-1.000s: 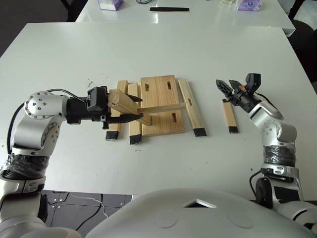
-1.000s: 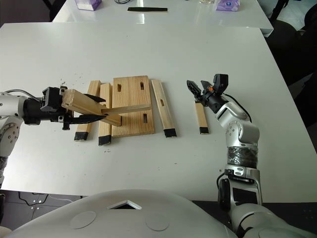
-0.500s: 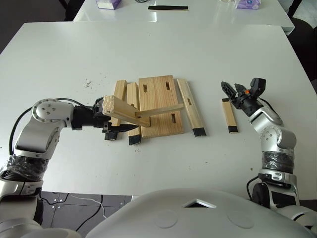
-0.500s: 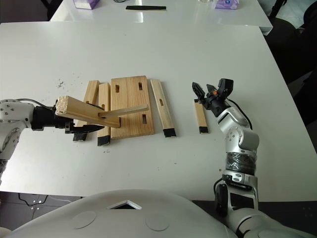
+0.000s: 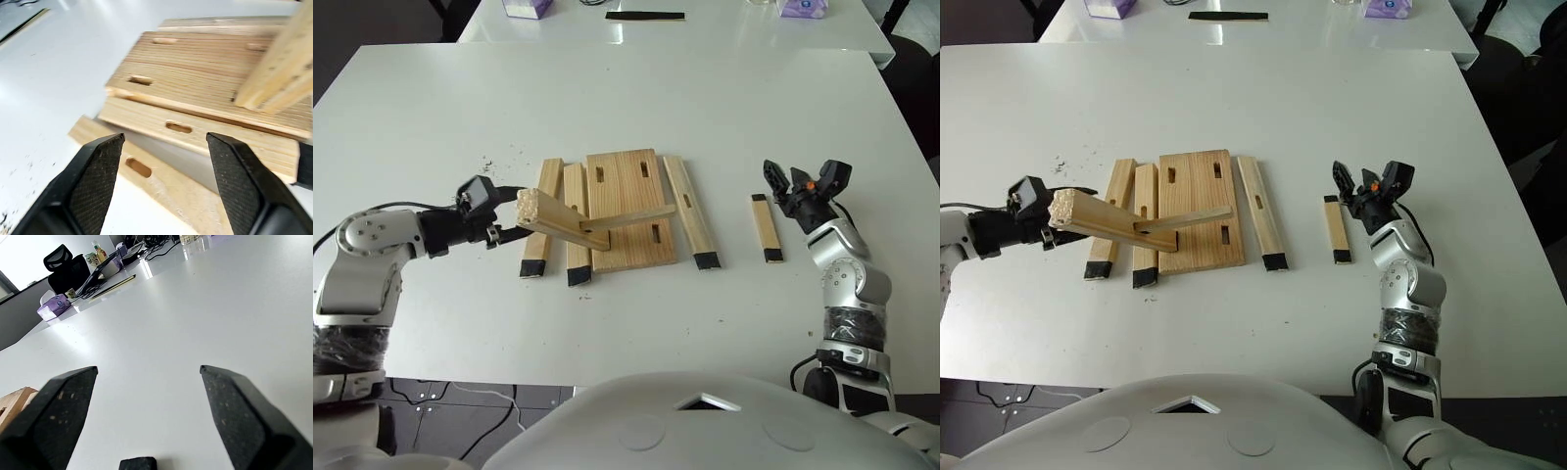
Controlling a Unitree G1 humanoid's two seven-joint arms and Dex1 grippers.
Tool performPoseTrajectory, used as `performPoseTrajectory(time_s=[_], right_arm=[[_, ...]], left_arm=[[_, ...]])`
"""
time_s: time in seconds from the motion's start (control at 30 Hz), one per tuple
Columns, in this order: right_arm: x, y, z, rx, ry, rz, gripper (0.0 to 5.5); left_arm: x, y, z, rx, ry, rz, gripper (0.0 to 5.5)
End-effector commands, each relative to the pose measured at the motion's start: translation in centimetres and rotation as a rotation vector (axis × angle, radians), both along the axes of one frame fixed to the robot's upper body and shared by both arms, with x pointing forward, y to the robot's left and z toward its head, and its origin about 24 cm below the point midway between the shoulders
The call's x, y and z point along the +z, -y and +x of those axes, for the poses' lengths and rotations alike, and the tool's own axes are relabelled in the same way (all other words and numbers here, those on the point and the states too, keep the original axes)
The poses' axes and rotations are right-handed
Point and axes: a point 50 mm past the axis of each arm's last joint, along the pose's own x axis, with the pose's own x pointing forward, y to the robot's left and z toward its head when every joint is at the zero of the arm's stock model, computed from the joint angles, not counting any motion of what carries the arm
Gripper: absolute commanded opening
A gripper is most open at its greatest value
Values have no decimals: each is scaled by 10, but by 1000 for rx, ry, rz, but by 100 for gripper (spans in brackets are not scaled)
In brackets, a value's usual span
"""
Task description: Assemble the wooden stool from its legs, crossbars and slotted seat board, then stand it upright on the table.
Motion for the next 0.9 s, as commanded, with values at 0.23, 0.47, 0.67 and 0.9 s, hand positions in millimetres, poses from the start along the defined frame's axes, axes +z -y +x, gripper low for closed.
performPoseTrajectory(time_s=[0.23,0.47,0.67,0.9], right_arm=[[2,1,-1,-37,-2,-43,387],[1,-7,4,-32,-1,-42,387],[-8,-6,-7,-55,-23,-37,387],[-18,-7,-22,-97,-54,-21,387]], left_arm=[[-32,42,-19,640,12,-342,335],[-59,48,-23,698,-80,-252,382],[-64,44,-29,729,-137,-215,382],[-67,49,-41,745,-263,-177,382]])
